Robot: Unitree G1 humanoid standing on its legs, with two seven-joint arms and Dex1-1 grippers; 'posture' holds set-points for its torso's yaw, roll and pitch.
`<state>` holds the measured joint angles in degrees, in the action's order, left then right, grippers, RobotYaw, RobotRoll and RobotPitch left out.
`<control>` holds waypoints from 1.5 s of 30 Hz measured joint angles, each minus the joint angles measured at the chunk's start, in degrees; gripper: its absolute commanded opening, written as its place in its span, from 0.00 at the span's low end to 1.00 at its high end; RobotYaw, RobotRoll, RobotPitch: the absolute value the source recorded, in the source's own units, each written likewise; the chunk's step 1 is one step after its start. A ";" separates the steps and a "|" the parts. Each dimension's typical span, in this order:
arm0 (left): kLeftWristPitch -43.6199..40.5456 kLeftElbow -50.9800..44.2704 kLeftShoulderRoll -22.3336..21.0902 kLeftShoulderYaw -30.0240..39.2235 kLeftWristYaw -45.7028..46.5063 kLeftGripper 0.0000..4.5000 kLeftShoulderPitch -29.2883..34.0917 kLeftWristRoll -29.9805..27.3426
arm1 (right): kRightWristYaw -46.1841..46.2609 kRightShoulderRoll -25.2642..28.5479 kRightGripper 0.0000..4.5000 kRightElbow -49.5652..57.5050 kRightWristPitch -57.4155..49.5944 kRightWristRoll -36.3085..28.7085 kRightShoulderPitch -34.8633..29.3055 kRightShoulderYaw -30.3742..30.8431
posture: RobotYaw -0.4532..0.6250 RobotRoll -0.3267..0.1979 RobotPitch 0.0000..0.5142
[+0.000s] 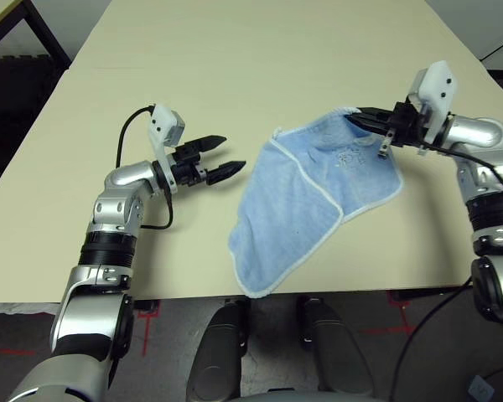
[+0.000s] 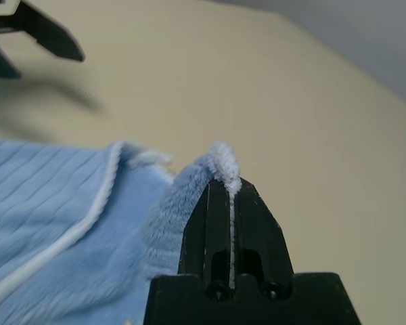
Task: Fold the towel and set it aside.
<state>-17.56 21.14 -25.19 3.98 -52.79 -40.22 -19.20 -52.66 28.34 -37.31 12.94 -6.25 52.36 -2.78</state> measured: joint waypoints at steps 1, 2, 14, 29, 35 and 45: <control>-0.81 -0.11 0.31 -0.01 0.72 1.00 -0.34 -0.06 | 2.31 -0.81 0.00 -1.70 0.83 0.59 2.25 0.00 | 0.46 0.62 0.28; -1.34 -0.11 0.35 -0.03 1.19 1.00 -0.77 -0.06 | 5.21 -1.68 0.00 -4.29 1.74 1.08 5.78 -0.11 | 0.46 0.62 0.27; -1.53 0.02 -0.62 -0.60 1.15 1.00 -1.76 0.31 | 21.67 -4.74 0.00 -20.60 19.39 1.05 36.78 -4.62 | 0.47 0.62 0.25; -13.97 -9.45 13.59 4.36 21.30 1.00 -14.97 -5.58 | 16.34 -7.61 0.00 -20.37 15.86 1.23 32.82 -2.31 | 0.49 0.62 0.23; -16.00 -11.20 18.93 3.96 29.48 1.00 -18.99 -5.66 | 17.79 -8.57 0.00 -20.41 14.65 2.36 32.80 -2.19 | 0.50 0.62 0.23; -11.16 0.97 19.95 1.63 36.47 1.00 -22.11 0.94 | 17.61 -8.89 0.00 -18.95 13.01 1.16 32.80 -2.59 | 0.47 0.62 0.24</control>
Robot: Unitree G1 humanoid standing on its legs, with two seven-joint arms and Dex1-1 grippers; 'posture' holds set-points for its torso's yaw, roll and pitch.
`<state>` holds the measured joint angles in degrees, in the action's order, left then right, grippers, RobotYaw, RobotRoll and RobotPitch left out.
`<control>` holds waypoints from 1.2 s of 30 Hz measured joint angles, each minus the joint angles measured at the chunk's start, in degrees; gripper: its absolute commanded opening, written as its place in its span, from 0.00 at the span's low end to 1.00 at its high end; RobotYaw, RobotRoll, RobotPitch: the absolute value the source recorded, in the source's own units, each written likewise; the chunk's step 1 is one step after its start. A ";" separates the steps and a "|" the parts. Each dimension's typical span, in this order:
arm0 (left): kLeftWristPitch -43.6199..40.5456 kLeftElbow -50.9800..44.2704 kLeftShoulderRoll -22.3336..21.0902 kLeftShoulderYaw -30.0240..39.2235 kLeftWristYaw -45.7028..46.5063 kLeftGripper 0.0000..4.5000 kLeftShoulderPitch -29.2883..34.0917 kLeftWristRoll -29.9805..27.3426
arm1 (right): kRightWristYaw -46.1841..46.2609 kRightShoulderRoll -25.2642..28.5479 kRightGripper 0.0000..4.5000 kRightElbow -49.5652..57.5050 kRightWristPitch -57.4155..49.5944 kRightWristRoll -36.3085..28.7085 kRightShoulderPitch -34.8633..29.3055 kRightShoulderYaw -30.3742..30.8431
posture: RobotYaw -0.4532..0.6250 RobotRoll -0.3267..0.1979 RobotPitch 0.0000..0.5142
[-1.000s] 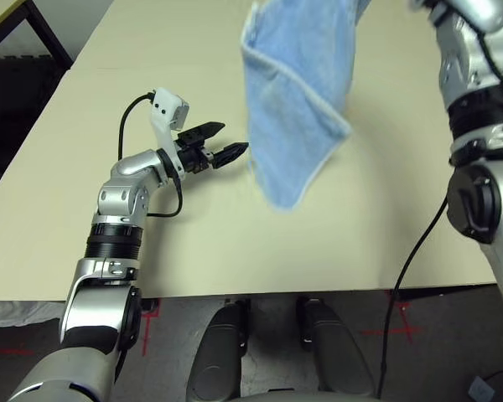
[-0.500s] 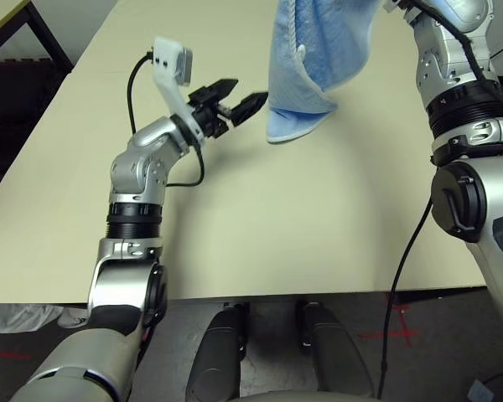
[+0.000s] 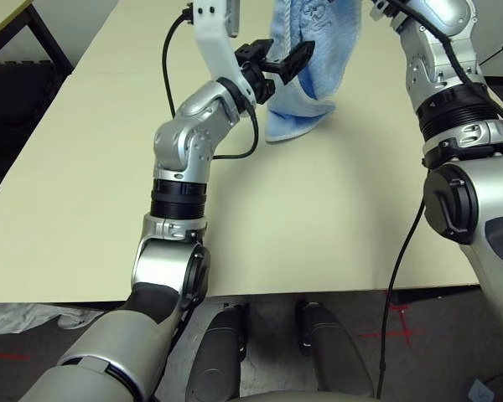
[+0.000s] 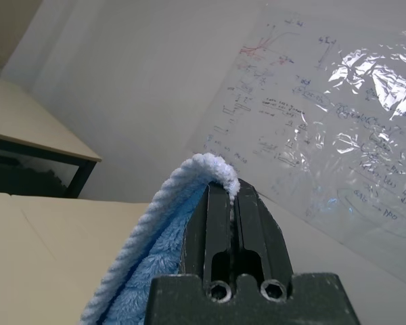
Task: Fold the towel and set it aside.
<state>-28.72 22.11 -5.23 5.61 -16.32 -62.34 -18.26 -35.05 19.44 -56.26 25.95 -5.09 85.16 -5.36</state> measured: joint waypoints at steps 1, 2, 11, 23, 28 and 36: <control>1.52 2.20 0.18 0.02 0.38 1.00 -0.47 0.52 | -0.32 0.21 0.00 0.66 -0.38 -0.55 0.01 -0.13 | 0.47 0.62 0.24; 2.38 3.57 0.36 0.07 0.56 1.00 -0.88 0.70 | -0.53 0.32 0.00 1.11 -0.64 -0.82 0.00 -0.19 | 0.46 0.62 0.24; 13.72 22.46 -1.20 1.60 5.19 1.00 -6.13 5.00 | -4.81 4.81 0.00 4.55 -5.39 -7.72 0.58 -4.33 | 0.44 0.62 0.25; 10.70 15.73 -10.57 1.86 -4.64 1.00 2.35 5.02 | -4.69 12.15 0.00 -0.86 -5.12 -8.21 2.91 -6.83 | 0.46 0.62 0.25; 8.00 11.55 -11.58 0.84 -9.41 1.00 5.22 4.71 | -4.82 10.27 0.00 -1.72 -5.08 -8.22 2.77 -6.79 | 0.47 0.62 0.26; 7.45 9.76 -11.53 -1.25 -18.71 1.00 9.62 3.74 | -5.47 9.33 0.00 -3.01 -5.06 -8.19 2.80 -6.72 | 0.46 0.62 0.26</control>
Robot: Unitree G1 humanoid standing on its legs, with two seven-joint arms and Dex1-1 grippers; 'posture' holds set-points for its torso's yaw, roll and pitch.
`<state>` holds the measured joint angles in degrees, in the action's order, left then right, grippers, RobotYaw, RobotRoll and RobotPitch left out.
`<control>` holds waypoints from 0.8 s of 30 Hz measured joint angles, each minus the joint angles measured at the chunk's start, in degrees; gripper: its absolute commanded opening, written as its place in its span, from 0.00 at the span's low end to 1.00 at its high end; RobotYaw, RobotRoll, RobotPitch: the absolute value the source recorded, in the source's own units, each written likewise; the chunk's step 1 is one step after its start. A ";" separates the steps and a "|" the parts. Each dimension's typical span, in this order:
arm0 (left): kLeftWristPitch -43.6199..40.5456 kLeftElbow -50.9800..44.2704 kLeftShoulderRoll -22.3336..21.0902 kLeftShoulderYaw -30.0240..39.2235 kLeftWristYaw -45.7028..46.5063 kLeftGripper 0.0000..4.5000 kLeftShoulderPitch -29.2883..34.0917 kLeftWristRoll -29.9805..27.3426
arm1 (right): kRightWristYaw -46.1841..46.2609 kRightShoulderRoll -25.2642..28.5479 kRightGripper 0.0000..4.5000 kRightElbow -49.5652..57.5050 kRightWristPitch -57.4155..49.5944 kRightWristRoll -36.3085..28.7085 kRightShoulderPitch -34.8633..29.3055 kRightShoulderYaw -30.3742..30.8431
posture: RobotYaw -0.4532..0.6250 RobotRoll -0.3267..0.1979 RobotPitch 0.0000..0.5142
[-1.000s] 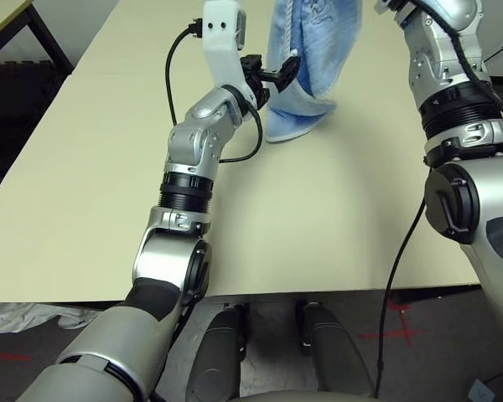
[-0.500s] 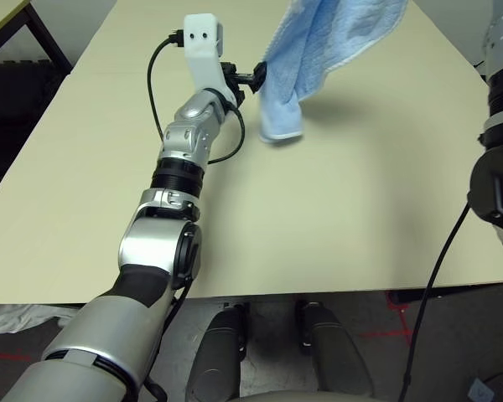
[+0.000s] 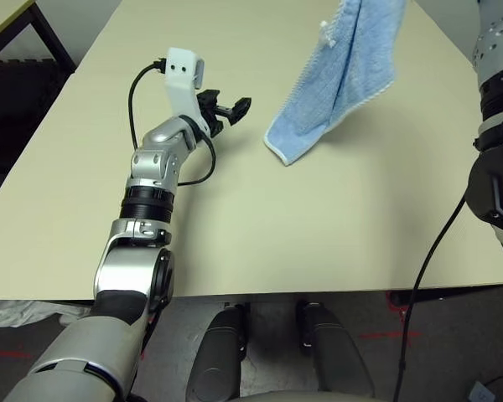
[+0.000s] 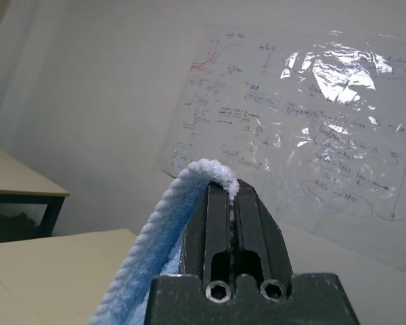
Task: Fold the towel and set it aside.
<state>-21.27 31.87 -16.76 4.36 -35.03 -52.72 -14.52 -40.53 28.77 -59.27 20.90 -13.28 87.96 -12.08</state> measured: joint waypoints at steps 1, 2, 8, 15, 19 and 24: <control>0.03 0.01 -0.01 -0.51 -1.87 1.00 0.67 -0.03 | -0.22 0.00 0.00 -0.01 0.00 0.00 0.00 0.01 | 0.45 0.62 0.26; 0.10 0.08 -0.01 -0.89 -3.27 1.00 1.17 -0.05 | -0.41 0.01 0.00 -0.01 0.00 0.01 0.00 0.01 | 0.45 0.62 0.25; 4.68 5.77 0.38 -1.96 -6.34 1.00 0.94 0.99 | -6.78 1.06 0.00 0.00 1.50 0.00 -0.14 0.20 | 0.44 0.62 0.23; 11.47 13.87 4.55 -3.11 -6.04 1.00 -3.02 2.67 | -11.31 2.73 0.00 -0.46 4.66 0.84 -1.79 0.51 | 0.42 0.62 0.22; 14.74 16.52 5.51 -3.37 -7.08 1.00 -5.24 3.41 | -12.70 2.75 0.00 -0.44 4.70 0.74 -2.70 0.47 | 0.42 0.62 0.24; 17.72 21.61 5.66 -3.91 -9.31 1.00 -7.28 4.84 | -17.06 1.90 0.00 0.59 5.18 -0.17 -5.06 0.46 | 0.42 0.62 0.25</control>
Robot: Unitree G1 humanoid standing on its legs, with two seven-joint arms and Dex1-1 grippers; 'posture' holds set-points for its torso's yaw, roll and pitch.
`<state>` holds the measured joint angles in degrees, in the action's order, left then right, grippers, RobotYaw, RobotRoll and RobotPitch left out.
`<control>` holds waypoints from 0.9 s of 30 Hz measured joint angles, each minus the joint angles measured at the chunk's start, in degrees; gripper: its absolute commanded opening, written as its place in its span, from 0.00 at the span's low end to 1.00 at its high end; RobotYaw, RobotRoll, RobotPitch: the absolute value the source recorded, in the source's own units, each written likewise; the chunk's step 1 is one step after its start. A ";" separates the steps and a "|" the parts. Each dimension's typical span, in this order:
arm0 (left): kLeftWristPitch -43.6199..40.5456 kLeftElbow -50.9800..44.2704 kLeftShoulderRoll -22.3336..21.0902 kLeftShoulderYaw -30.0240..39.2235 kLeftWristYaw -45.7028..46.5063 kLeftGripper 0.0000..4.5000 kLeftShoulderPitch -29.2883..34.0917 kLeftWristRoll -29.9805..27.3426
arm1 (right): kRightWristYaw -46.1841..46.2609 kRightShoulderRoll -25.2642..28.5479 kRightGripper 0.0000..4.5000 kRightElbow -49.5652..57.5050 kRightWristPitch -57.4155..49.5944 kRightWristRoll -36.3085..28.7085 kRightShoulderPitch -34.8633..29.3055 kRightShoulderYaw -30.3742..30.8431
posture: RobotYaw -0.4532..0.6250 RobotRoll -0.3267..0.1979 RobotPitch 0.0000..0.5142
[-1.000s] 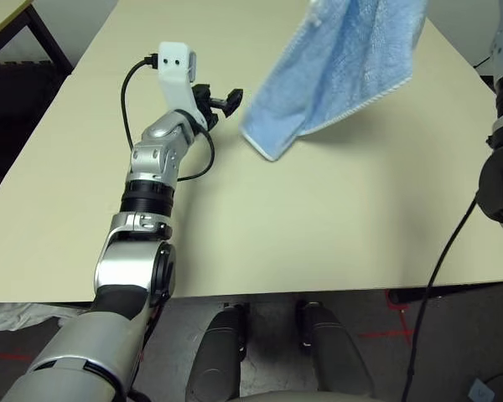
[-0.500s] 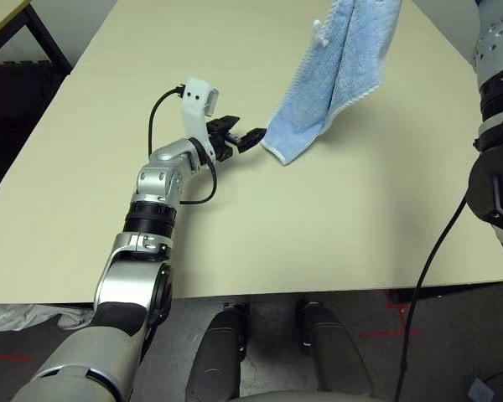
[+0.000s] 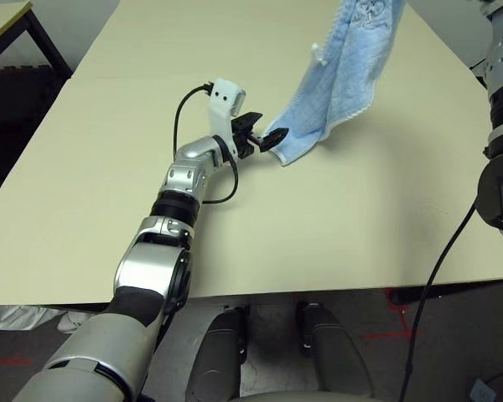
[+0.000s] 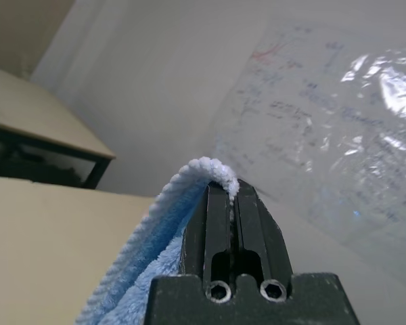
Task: Fold the towel and set it aside.
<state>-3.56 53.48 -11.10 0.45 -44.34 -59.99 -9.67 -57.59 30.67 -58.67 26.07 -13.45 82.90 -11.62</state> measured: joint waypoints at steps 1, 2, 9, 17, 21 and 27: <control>0.37 1.33 0.02 -0.13 -0.17 1.00 -0.56 0.41 | -0.36 -0.04 0.00 0.15 0.03 -0.21 -0.05 0.00 | 0.41 0.62 0.25; 0.63 2.55 0.00 -0.24 -0.18 1.00 -0.97 0.86 | -0.61 -0.03 0.00 0.40 0.08 -0.51 -0.04 -0.14 | 0.41 0.62 0.26; 1.12 10.78 -0.67 0.45 4.09 1.00 -3.24 3.25 | -0.98 0.05 0.00 1.22 -0.06 -1.09 -0.13 -0.24 | 0.40 0.62 0.28; -6.90 15.05 0.17 9.05 10.59 1.00 -7.02 -1.04 | -1.13 0.01 0.00 4.30 -1.78 -1.62 -1.98 -0.22 | 0.40 0.62 0.28; -11.76 15.11 1.15 10.85 9.43 1.00 -7.65 -2.65 | -1.11 -0.17 0.00 4.94 -2.47 -1.67 -2.36 -0.21 | 0.40 0.62 0.29; -13.72 15.57 2.25 11.20 9.90 1.00 -8.16 -2.65 | -0.99 -0.36 0.00 7.03 -3.43 -1.68 -3.07 -0.17 | 0.39 0.62 0.29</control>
<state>-17.28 69.05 -8.85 11.65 -34.44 -68.15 -12.33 -58.58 30.31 -51.65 22.65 -15.13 79.83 -11.79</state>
